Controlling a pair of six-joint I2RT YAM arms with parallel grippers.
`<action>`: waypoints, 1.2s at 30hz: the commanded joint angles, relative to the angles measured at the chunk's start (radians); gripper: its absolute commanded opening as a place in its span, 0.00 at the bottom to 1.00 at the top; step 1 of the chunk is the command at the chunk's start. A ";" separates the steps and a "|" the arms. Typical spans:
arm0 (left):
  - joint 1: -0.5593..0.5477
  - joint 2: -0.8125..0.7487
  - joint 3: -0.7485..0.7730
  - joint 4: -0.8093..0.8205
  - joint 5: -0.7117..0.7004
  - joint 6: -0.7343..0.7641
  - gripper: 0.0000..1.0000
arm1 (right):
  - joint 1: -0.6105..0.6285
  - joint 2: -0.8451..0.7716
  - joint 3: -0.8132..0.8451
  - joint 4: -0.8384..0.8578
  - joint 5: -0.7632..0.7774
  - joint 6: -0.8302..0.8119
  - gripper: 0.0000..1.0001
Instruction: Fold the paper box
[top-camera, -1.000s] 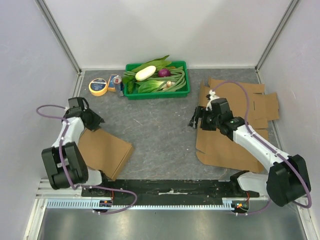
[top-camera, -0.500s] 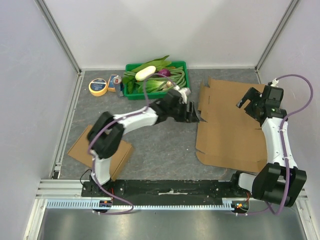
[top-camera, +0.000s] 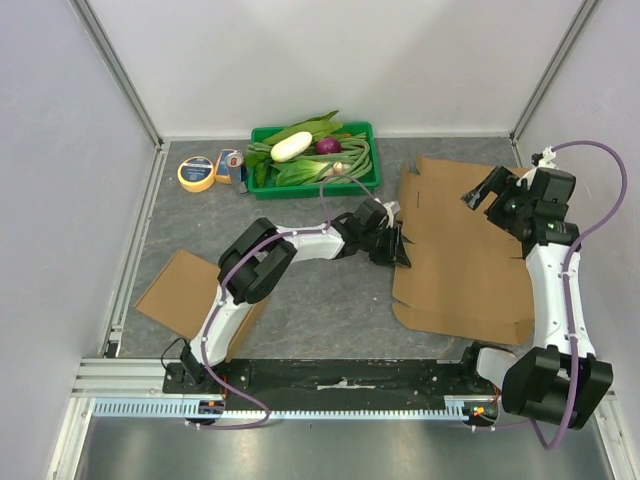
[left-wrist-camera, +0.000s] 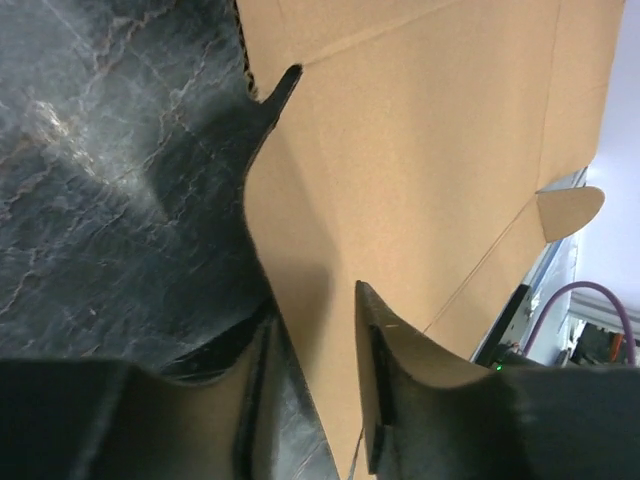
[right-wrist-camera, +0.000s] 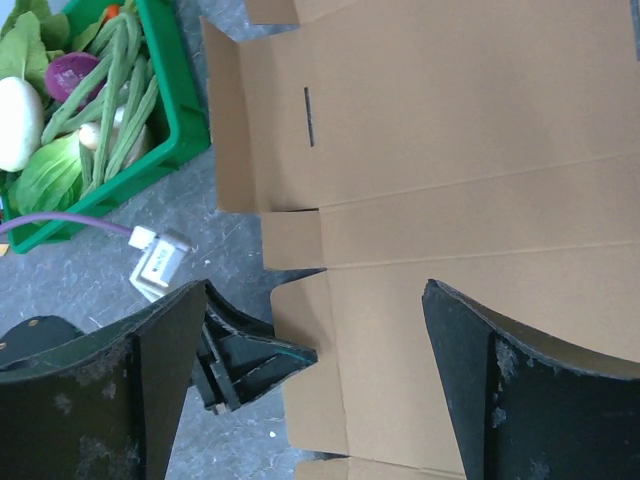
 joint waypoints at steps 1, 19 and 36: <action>-0.018 0.059 0.003 0.013 0.032 -0.051 0.32 | 0.008 -0.029 -0.027 0.059 -0.071 0.012 0.97; 0.245 -0.307 -0.073 -0.728 -0.008 0.622 0.02 | 0.218 0.144 -0.065 0.210 -0.120 -0.143 0.98; 0.226 -0.429 0.015 -0.578 -0.175 0.605 0.68 | 0.265 0.542 0.179 0.218 0.113 0.103 0.98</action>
